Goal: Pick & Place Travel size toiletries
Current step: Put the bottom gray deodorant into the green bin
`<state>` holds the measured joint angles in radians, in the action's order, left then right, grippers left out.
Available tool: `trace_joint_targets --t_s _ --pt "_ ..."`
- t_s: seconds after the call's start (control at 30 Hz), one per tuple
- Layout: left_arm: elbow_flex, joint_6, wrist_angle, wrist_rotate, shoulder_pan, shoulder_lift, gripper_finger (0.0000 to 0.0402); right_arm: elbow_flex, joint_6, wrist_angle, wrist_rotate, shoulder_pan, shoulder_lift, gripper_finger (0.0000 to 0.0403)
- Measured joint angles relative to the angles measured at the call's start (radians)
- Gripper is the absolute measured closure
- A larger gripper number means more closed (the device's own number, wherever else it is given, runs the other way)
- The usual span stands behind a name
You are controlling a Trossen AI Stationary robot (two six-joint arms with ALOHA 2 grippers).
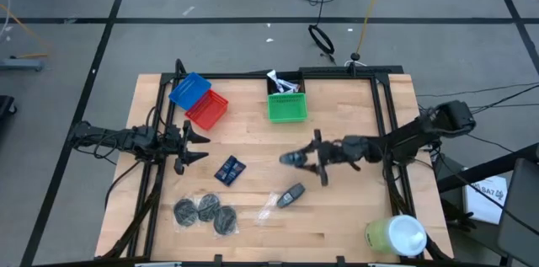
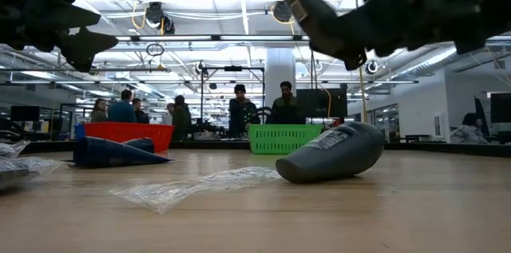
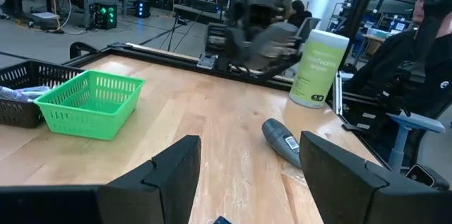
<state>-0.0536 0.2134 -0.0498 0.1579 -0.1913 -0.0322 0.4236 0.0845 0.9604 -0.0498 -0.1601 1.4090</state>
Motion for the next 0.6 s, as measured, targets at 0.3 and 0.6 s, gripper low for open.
trace_joint_targets --t_s 0.3,0.6 --pt "0.0 0.0 0.0 0.0 0.0 0.0 0.0165 -0.014 -0.029 -0.003 0.055 0.215 -0.008 0.0207" --pt "0.0 0.0 0.0 0.0 0.0 0.0 0.0165 -0.014 -0.072 -0.007 0.195 0.448 -0.008 0.0207"
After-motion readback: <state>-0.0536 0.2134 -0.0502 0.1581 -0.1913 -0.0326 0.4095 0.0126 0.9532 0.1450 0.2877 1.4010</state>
